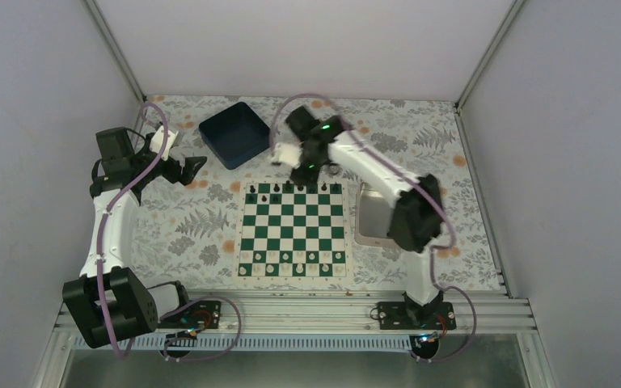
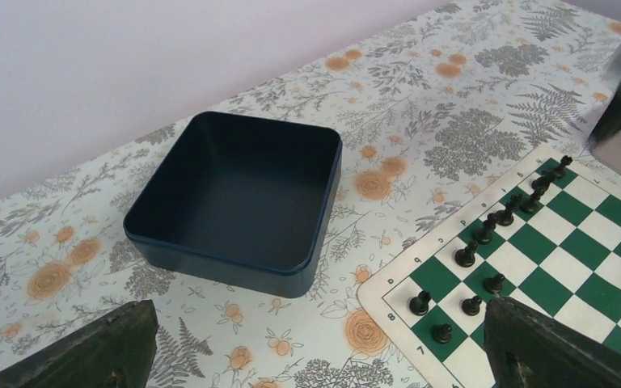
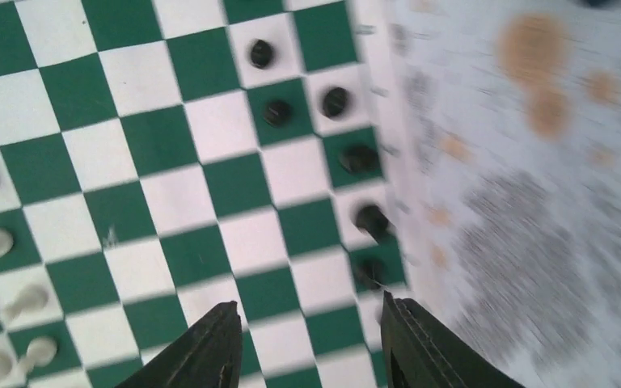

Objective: Set up the chess pieces on the board
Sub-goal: Place the chess piece on the chessboard, then pick up the chess piece from the storage box.

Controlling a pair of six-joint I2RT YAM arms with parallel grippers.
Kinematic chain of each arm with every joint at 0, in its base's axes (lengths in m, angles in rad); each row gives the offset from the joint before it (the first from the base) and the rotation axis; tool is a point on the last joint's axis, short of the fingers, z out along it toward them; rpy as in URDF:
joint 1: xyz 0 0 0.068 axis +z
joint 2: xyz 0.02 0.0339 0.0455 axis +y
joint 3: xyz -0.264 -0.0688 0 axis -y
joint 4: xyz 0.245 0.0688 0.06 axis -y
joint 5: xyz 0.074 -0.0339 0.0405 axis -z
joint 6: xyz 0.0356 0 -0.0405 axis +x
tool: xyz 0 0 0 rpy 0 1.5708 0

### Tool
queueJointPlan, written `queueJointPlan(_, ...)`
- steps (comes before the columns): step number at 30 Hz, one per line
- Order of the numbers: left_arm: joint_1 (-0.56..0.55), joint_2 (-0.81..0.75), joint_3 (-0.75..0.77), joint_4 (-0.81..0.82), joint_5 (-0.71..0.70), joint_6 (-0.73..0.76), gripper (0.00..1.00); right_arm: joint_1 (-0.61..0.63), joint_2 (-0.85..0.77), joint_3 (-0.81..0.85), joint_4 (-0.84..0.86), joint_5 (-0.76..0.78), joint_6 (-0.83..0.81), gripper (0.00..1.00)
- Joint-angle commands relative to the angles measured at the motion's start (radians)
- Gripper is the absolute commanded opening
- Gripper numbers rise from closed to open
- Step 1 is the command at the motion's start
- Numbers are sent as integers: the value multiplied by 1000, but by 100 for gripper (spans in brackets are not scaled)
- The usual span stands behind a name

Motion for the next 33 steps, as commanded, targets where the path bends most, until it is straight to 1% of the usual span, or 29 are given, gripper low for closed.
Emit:
queueJointPlan(1, 7, -14, 17, 1, 35, 20, 100, -156, -233, -152, -10, 8, 14, 47)
queueJointPlan(3, 8, -18, 15, 1, 34, 21, 100, -244, -345, -269, 7, -6, 1, 50)
queueJointPlan(6, 8, -20, 15, 5, 34, 18, 100, -396, -475, -458, 72, -9, -25, 51)
queueJointPlan(8, 8, -16, 17, 5, 37, 18, 100, -476, -526, -557, 107, -10, -36, 51)
queueJointPlan(12, 8, -10, 18, 1, 45, 20, 100, -569, -576, -723, 220, 33, -37, 51)
queueJointPlan(17, 8, -13, 20, -3, 50, 22, 100, -631, -557, -870, 353, 81, -29, 51)
queueJointPlan(24, 8, -14, 23, -8, 60, 25, 100, -708, -476, -898, 432, 61, -38, 48)
queueJointPlan(28, 8, -15, 21, -9, 64, 27, 100, -730, -453, -897, 440, 49, -53, 47)
queueJointPlan(33, 8, -9, 22, -9, 65, 29, 100, -737, -448, -888, 434, 18, -67, 44)
